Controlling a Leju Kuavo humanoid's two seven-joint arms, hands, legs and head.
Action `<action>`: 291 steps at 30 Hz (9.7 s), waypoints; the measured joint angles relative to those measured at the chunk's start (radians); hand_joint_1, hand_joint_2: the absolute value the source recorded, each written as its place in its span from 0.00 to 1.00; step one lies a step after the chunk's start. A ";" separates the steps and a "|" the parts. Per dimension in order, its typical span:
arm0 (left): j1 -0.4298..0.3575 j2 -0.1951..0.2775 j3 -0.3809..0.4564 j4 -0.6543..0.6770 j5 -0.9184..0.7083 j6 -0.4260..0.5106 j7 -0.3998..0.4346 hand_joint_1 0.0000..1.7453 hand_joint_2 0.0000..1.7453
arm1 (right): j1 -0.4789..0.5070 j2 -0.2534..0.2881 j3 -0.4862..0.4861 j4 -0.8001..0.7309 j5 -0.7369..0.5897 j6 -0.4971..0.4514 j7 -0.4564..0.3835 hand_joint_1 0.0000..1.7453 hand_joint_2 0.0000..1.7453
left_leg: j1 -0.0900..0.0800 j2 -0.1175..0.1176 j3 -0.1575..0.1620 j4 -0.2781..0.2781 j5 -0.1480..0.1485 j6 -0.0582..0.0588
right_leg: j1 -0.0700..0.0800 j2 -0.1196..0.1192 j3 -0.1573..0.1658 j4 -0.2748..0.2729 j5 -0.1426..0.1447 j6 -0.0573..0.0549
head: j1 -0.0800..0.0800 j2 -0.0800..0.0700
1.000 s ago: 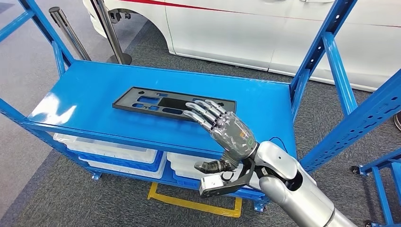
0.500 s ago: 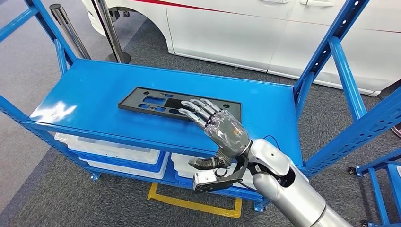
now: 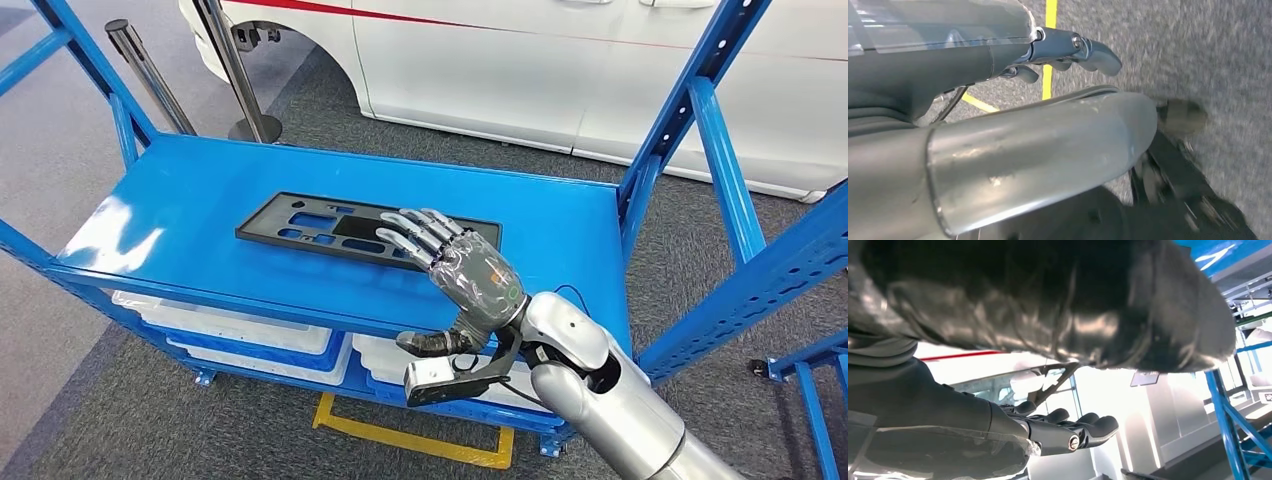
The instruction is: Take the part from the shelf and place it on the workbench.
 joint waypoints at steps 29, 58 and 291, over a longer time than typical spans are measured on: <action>-0.004 -0.004 0.021 0.004 -0.014 0.005 -0.004 0.00 0.00 | 0.005 0.015 0.050 -0.009 -0.010 0.011 0.017 0.00 1.00 | -0.006 -0.001 0.100 -0.109 0.003 0.007 | 0.000 0.003 -0.008 -0.014 0.021 -0.002 | -0.002 0.000; -0.003 -0.006 0.060 0.005 -0.023 0.031 -0.008 0.00 0.00 | 0.047 -0.004 0.064 0.087 0.024 0.057 0.061 0.00 1.00 | -0.001 0.001 0.093 -0.251 0.143 0.027 | -0.006 0.005 0.046 -0.017 -0.032 0.045 | -0.001 0.000; -0.019 -0.013 0.201 0.005 -0.128 0.037 -0.055 0.00 1.00 | 0.305 0.112 -0.171 -0.052 0.256 -0.489 0.061 1.00 1.00 | 0.001 -0.005 0.113 -0.260 0.139 0.052 | -0.006 -0.008 -0.076 0.192 -0.123 0.053 | -0.006 0.000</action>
